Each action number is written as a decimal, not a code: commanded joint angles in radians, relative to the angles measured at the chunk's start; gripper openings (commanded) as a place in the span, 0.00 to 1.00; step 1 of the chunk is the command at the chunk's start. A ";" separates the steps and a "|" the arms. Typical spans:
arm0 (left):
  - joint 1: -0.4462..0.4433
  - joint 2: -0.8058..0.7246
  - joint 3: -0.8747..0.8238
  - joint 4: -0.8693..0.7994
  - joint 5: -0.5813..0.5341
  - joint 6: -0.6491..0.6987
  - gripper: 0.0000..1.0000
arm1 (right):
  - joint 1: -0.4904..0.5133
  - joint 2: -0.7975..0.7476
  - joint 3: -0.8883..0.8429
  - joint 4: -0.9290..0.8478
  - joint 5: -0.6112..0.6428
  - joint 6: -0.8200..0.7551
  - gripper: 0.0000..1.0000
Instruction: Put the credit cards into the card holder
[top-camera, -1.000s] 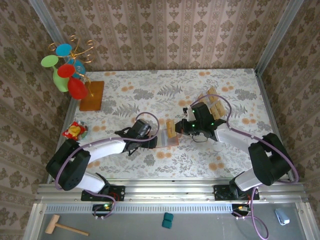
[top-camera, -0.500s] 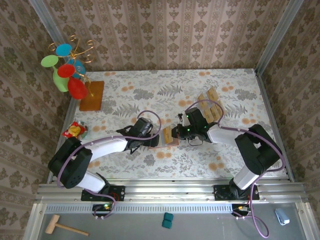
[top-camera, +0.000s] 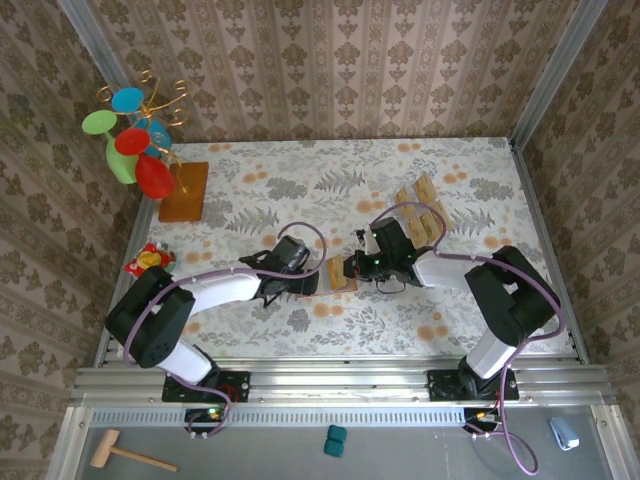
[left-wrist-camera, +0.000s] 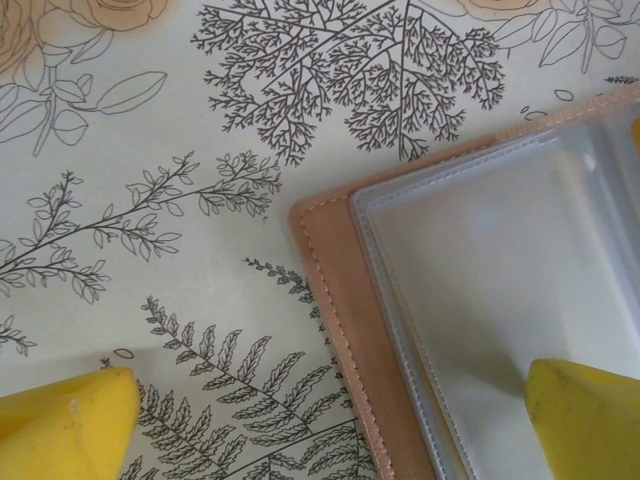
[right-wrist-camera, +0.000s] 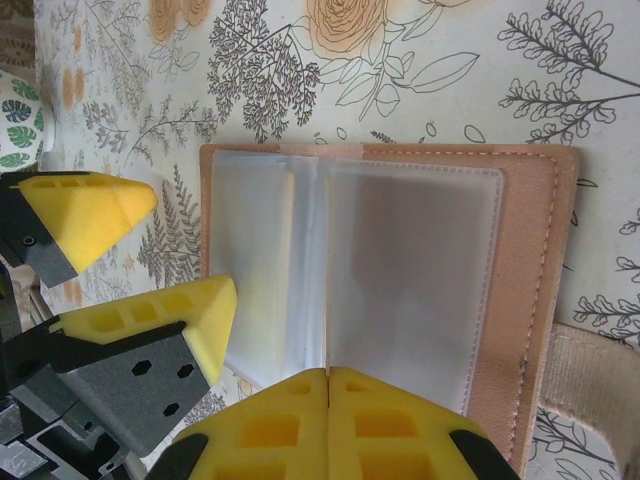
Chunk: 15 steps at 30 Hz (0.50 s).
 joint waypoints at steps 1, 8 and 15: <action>-0.002 -0.015 -0.021 -0.025 -0.021 0.006 1.00 | -0.003 0.015 -0.023 0.018 0.017 0.006 0.00; 0.002 -0.016 -0.033 -0.025 -0.020 0.006 1.00 | -0.014 0.014 -0.036 0.018 0.022 0.008 0.00; 0.004 -0.023 -0.046 -0.025 -0.019 0.000 1.00 | -0.020 0.003 -0.040 0.032 0.014 0.016 0.00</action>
